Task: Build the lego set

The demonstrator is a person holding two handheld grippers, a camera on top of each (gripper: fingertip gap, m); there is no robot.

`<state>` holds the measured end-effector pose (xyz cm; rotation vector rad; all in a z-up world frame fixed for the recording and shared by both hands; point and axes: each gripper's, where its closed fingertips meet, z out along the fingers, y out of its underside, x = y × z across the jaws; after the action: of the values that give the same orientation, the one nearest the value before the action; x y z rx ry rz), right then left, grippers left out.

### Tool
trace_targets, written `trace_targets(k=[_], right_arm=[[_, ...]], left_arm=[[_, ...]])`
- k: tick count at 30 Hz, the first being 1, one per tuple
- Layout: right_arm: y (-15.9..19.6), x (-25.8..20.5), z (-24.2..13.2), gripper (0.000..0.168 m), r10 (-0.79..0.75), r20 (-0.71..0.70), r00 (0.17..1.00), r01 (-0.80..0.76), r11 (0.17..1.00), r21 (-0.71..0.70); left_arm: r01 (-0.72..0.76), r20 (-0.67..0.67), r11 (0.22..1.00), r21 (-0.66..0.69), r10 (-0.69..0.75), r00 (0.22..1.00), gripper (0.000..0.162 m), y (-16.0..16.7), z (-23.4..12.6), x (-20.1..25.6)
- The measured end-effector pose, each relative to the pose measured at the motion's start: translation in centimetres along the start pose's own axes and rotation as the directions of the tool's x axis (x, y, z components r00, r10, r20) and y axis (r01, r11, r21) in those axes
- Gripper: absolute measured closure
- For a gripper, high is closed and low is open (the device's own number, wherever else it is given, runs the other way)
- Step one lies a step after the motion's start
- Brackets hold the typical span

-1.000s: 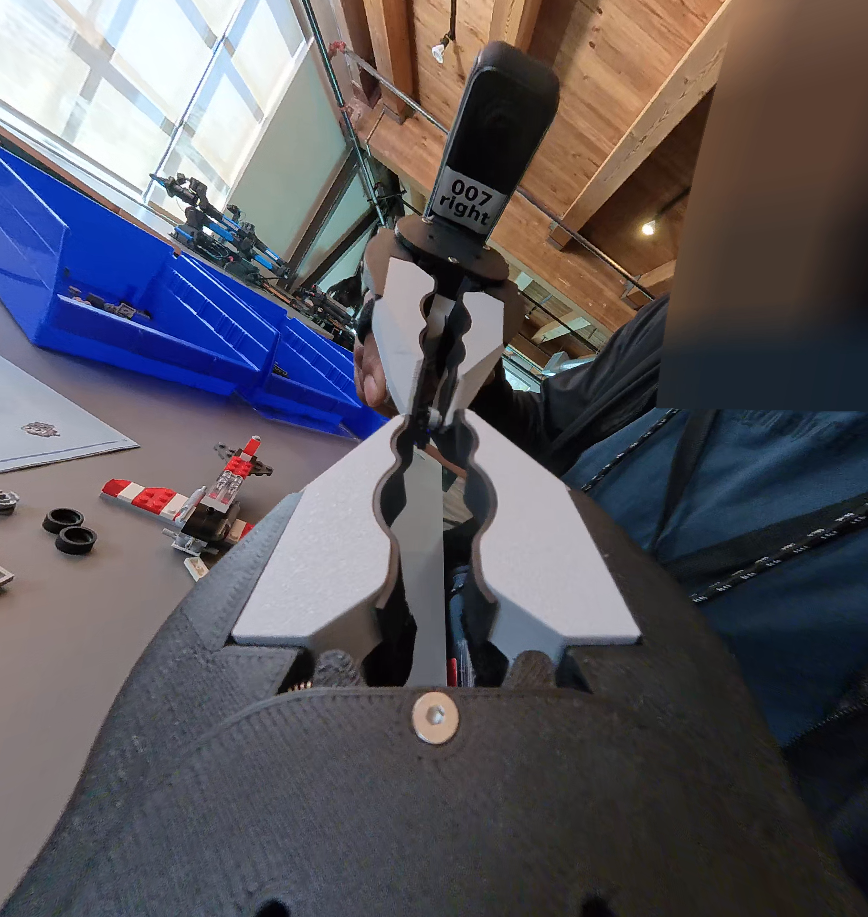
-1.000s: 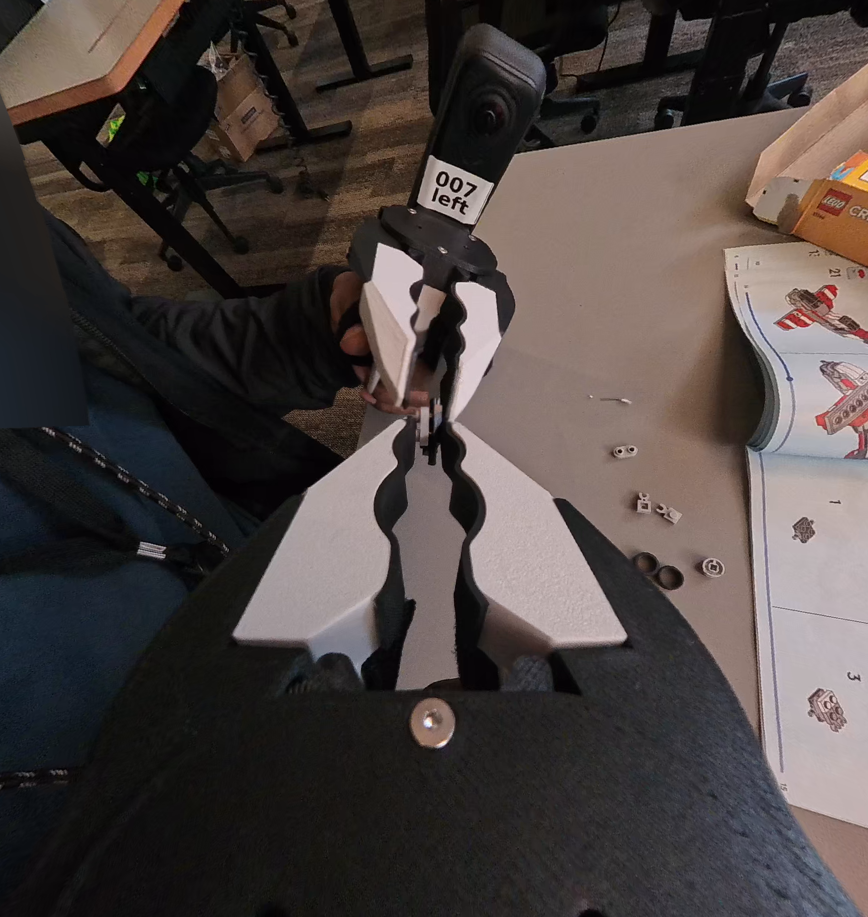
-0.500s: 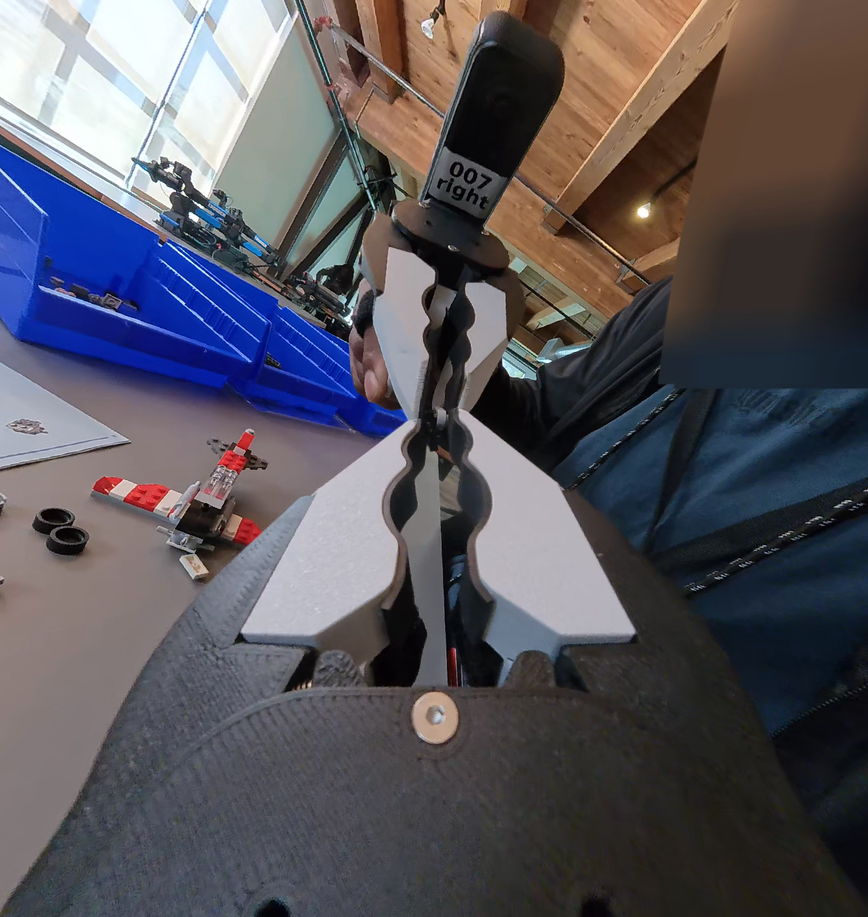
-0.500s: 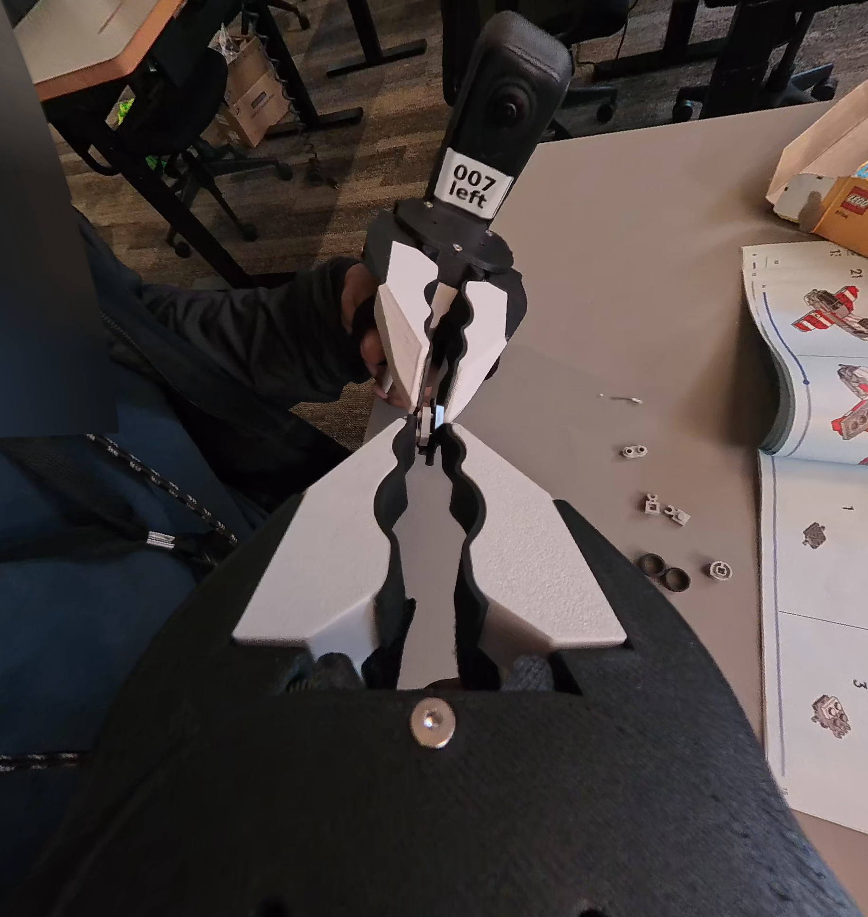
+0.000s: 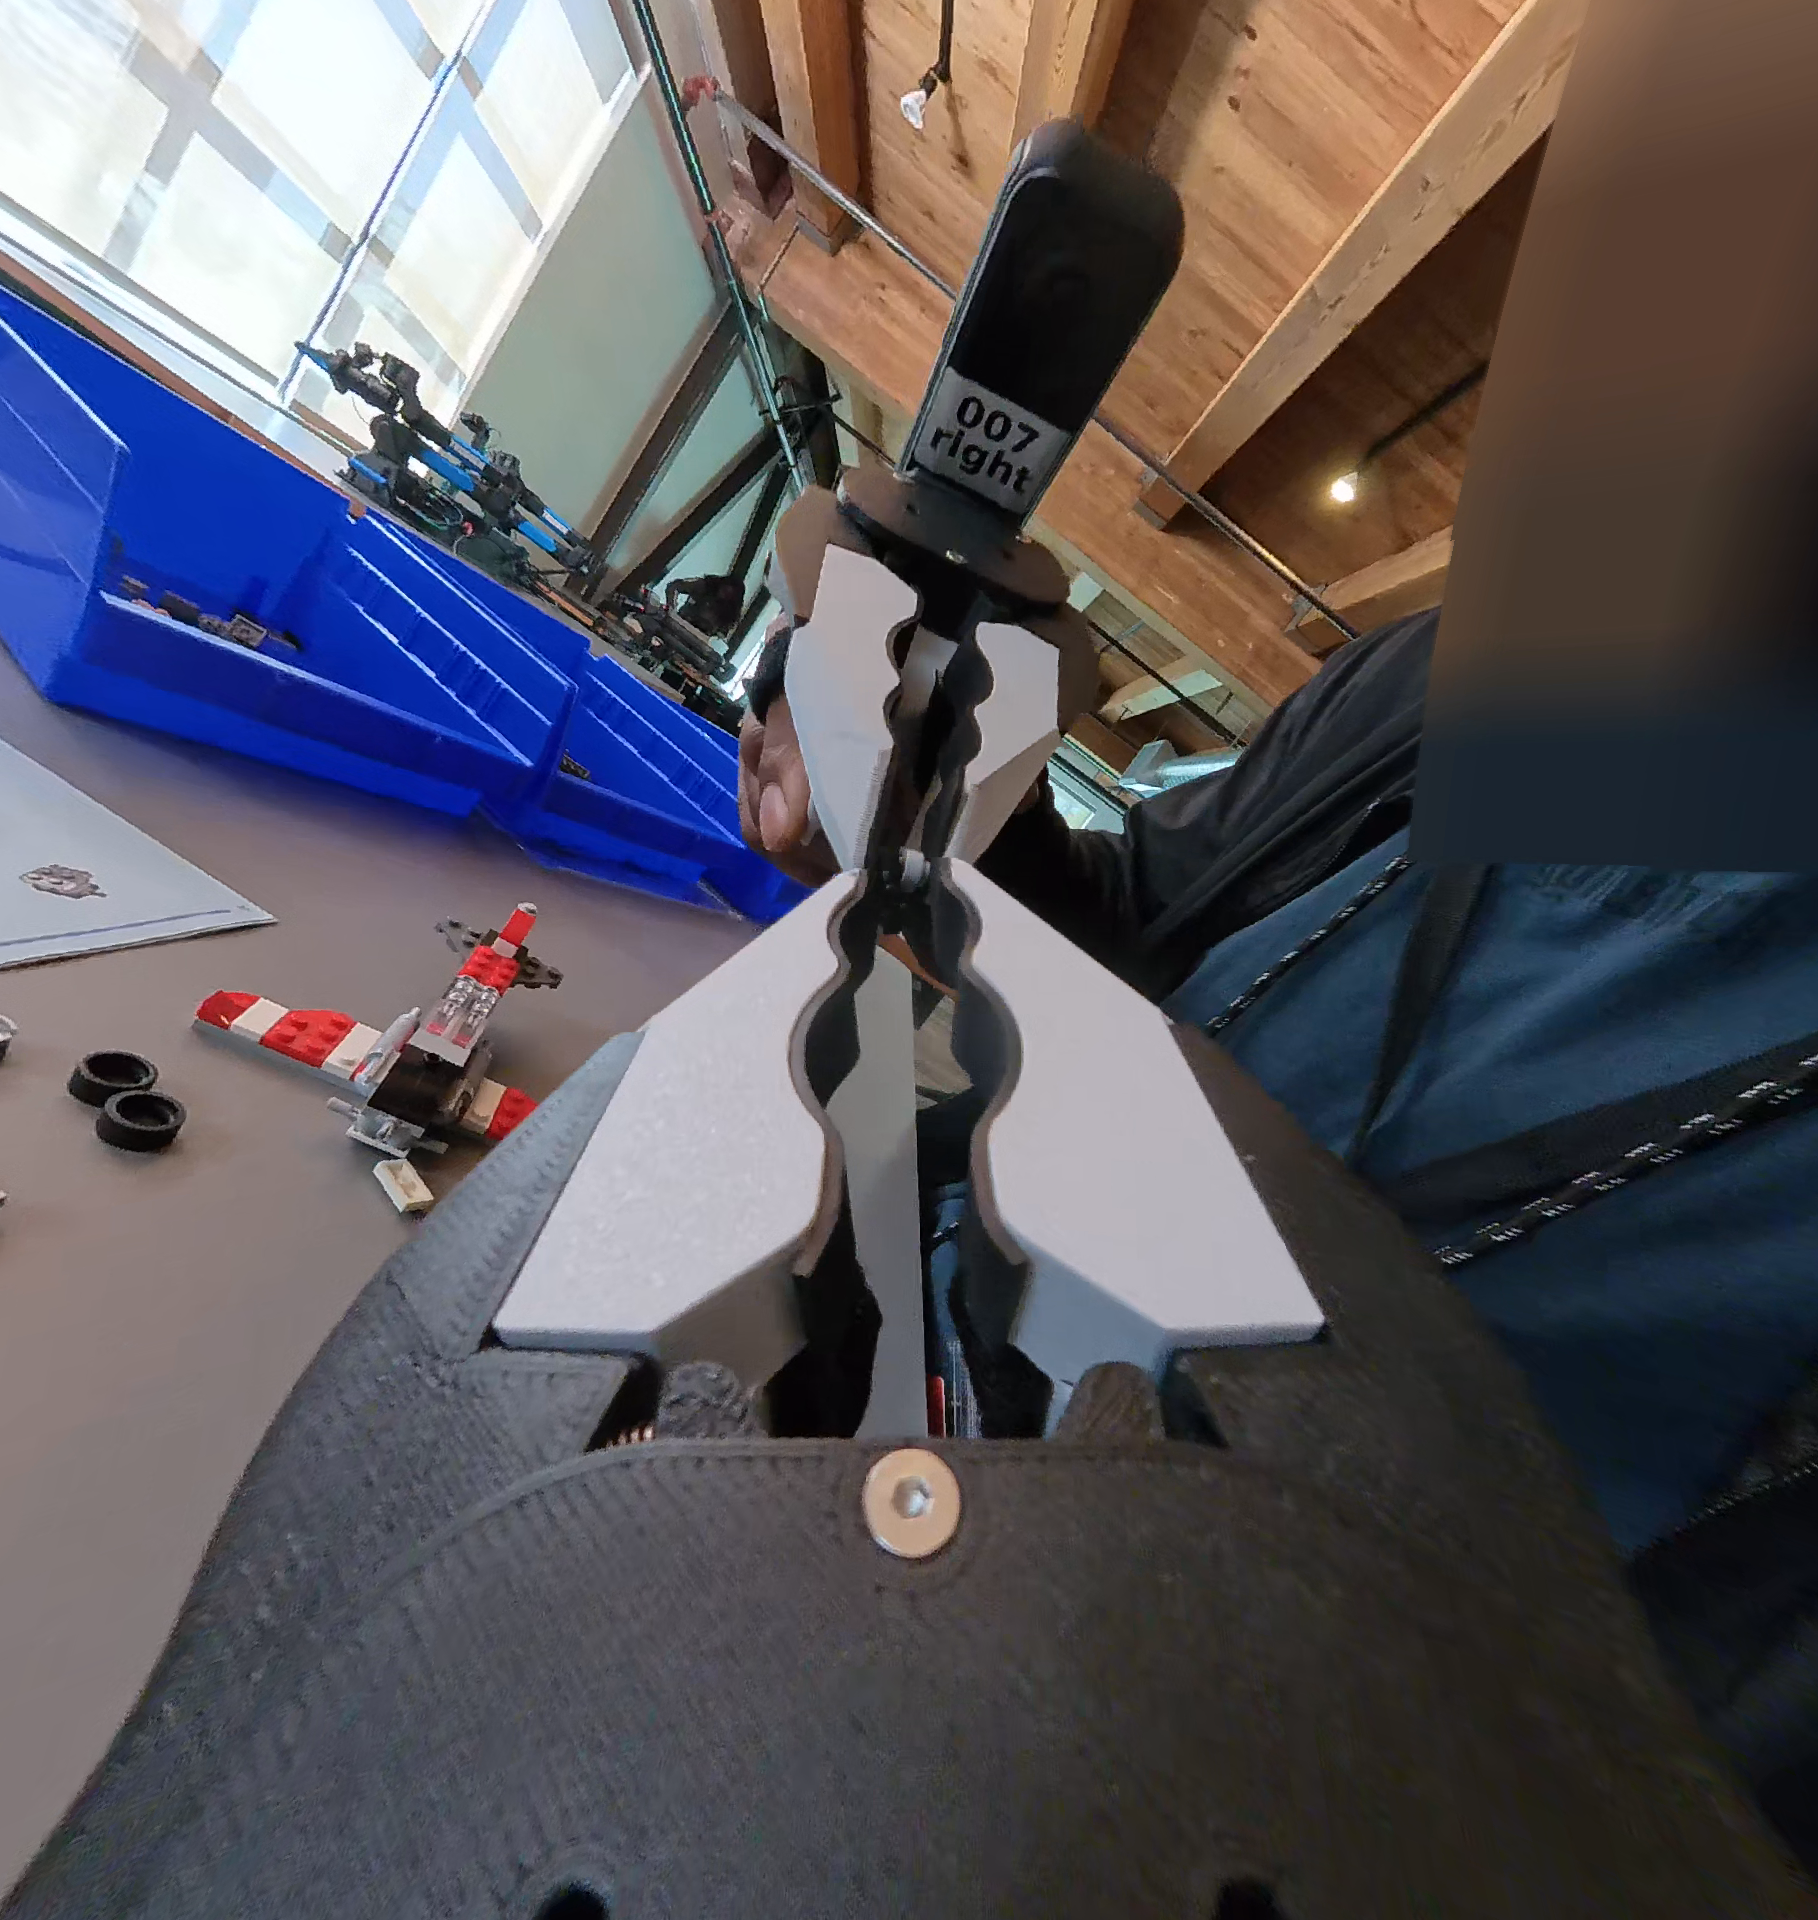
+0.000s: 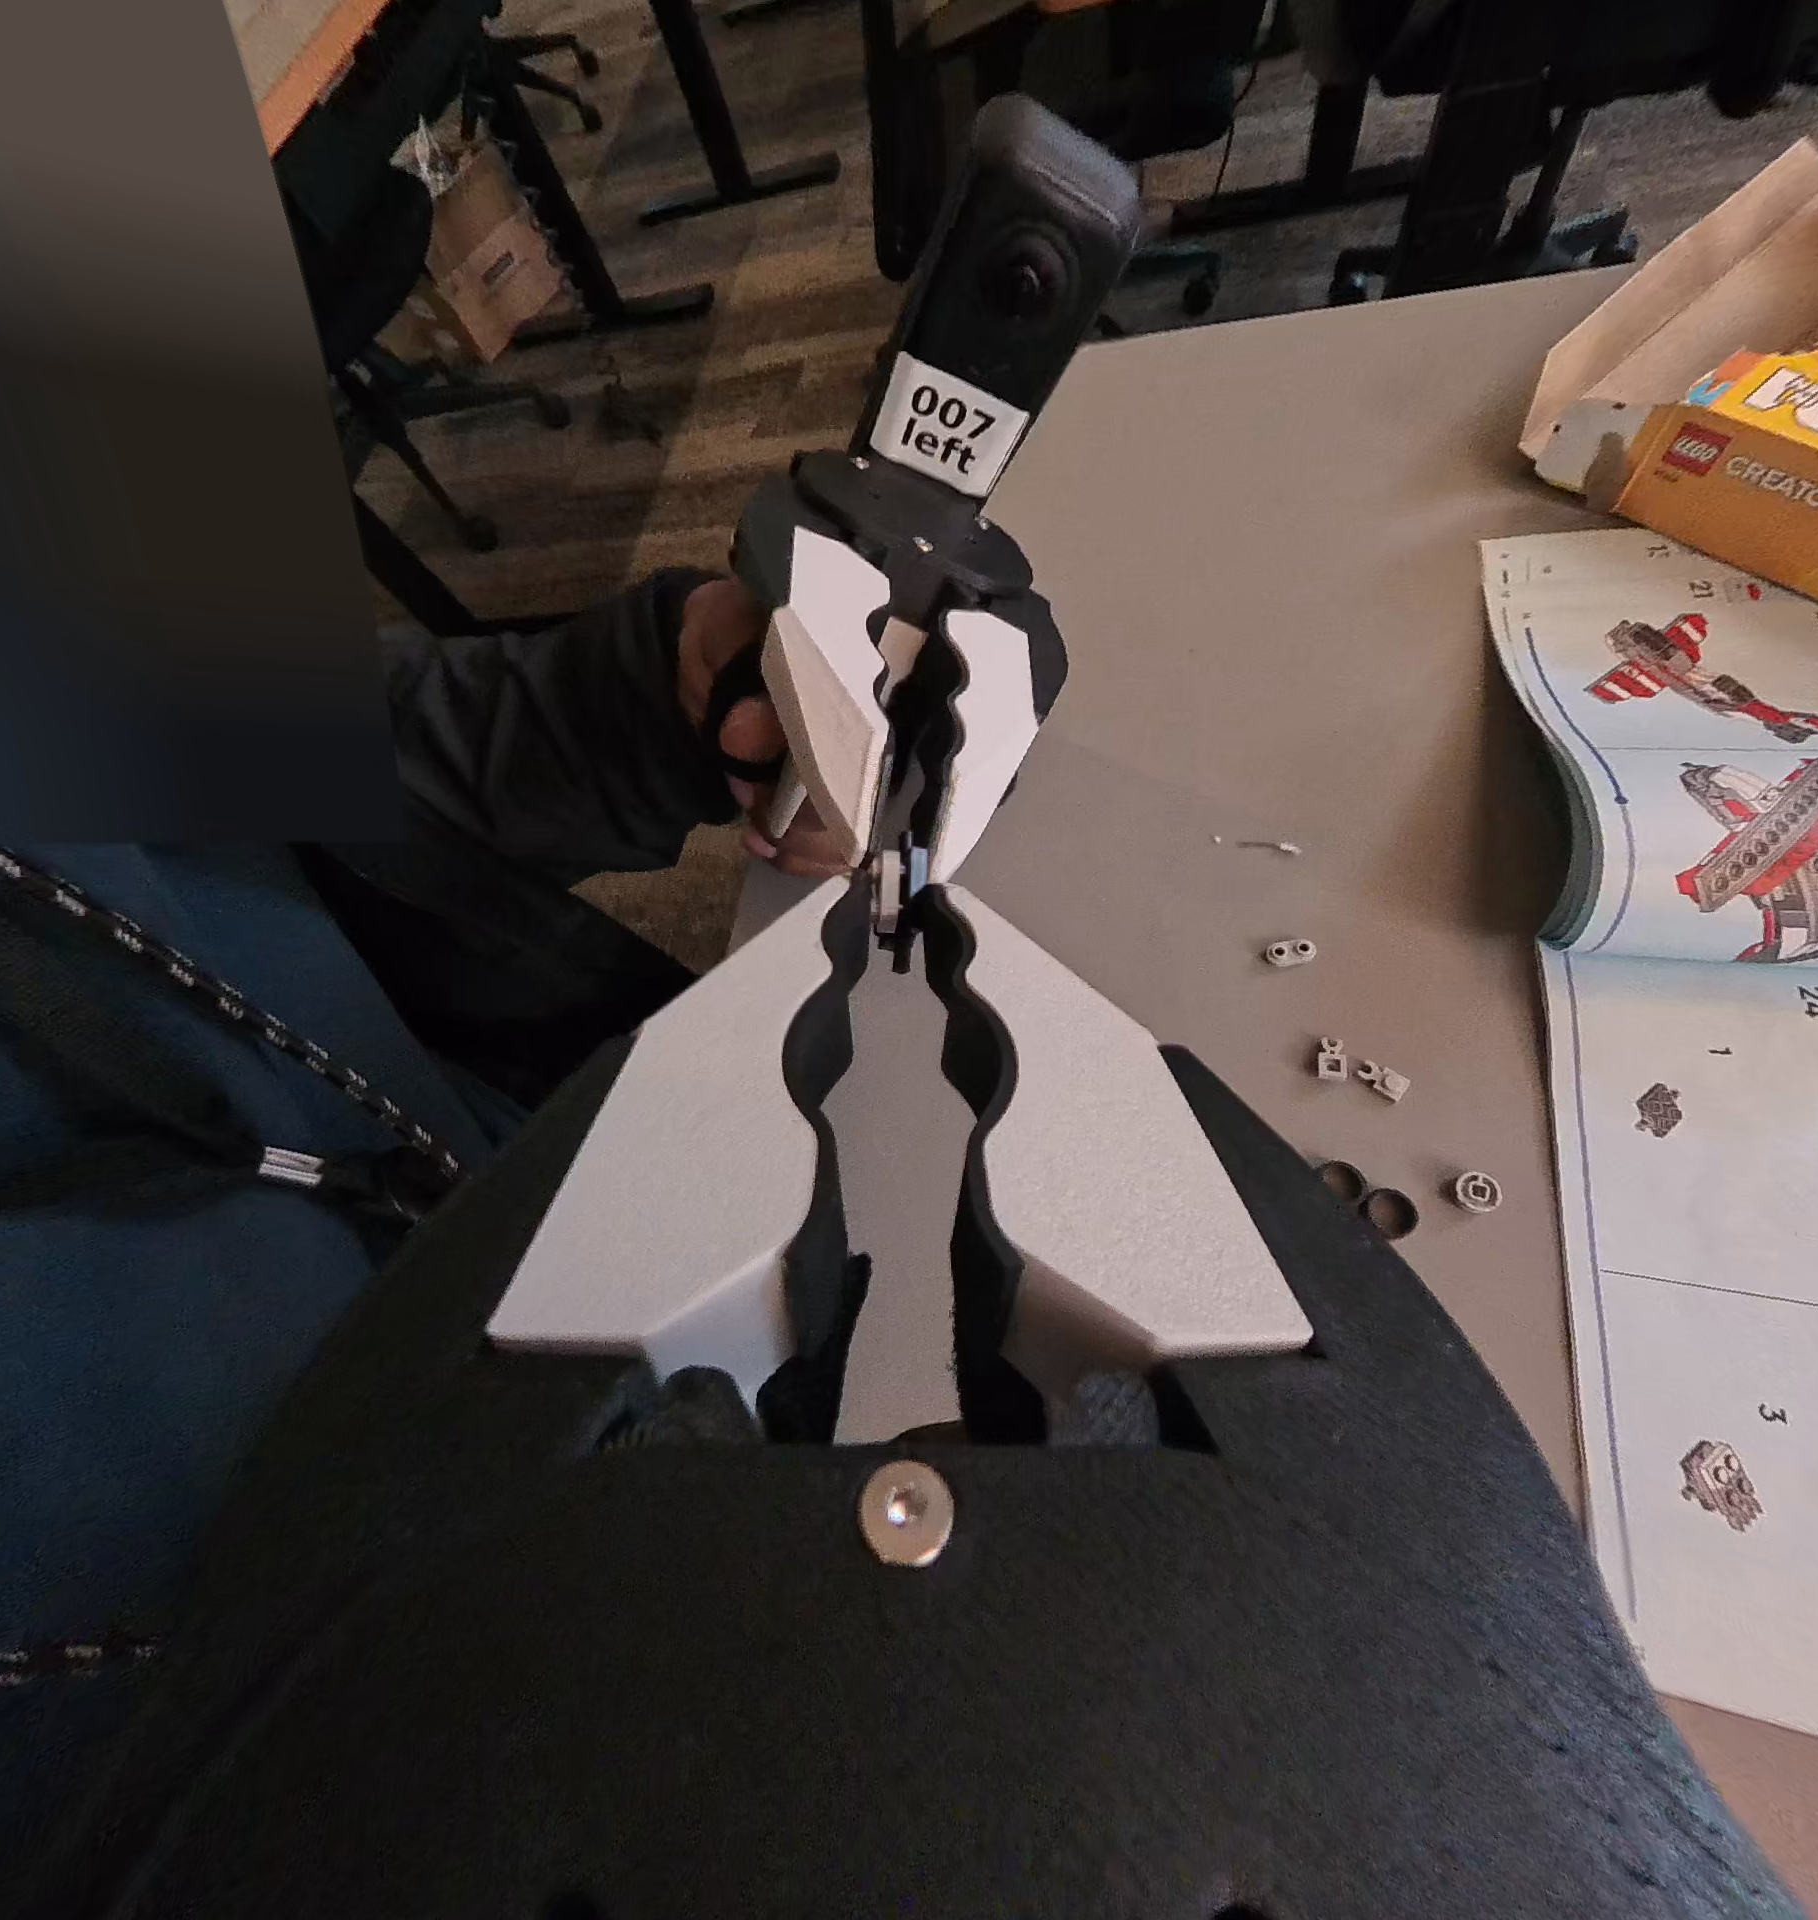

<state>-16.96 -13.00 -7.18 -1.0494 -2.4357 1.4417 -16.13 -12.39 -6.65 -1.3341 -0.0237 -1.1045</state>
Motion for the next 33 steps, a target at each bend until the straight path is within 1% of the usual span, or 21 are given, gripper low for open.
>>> trace_targets(k=[6, 15, 21, 25, 30, 33], right_arm=[[-0.4, 0.0, -0.2, 0.158, 0.002, -0.012, 1.0, -0.002, 0.999, 0.045], [-0.9, -0.7, -0.6, 0.158, 0.034, 0.045, 0.998, -0.039, 0.994, 0.102], [-0.9, -1.4, -0.8, 0.159, 0.073, 0.123, 0.99, -0.087, 0.991, 0.107], [-1.0, -2.2, -1.0, 0.159, 0.11, 0.204, 0.973, -0.134, 0.985, 0.11], [-1.1, -3.2, -1.1, 0.159, 0.154, 0.308, 0.939, -0.193, 0.976, 0.102], [-1.0, -3.2, -1.1, 0.159, 0.172, 0.322, 0.931, -0.213, 0.972, 0.097]], left_arm=[[-0.019, -0.001, 1.0, -0.001, 0.019, 1.0, 0.153, 0.0, 0.0, 0.2], [-0.052, -0.025, 0.999, 0.007, 0.052, 0.998, 0.157, -0.2, 0.2, 0.9], [-0.131, -0.027, 0.991, -0.024, 0.131, 0.991, 0.158, 0.1, 0.4, 1.4], [-0.184, -0.051, 0.982, -0.036, 0.182, 0.982, 0.158, 0.3, 0.6, 2.1], [-0.218, -0.087, 0.975, -0.051, 0.213, 0.973, 0.158, 0.6, 0.7, 2.9], [-0.218, -0.08, 0.974, -0.056, 0.213, 0.974, 0.158, 0.7, 0.7, 2.8]])
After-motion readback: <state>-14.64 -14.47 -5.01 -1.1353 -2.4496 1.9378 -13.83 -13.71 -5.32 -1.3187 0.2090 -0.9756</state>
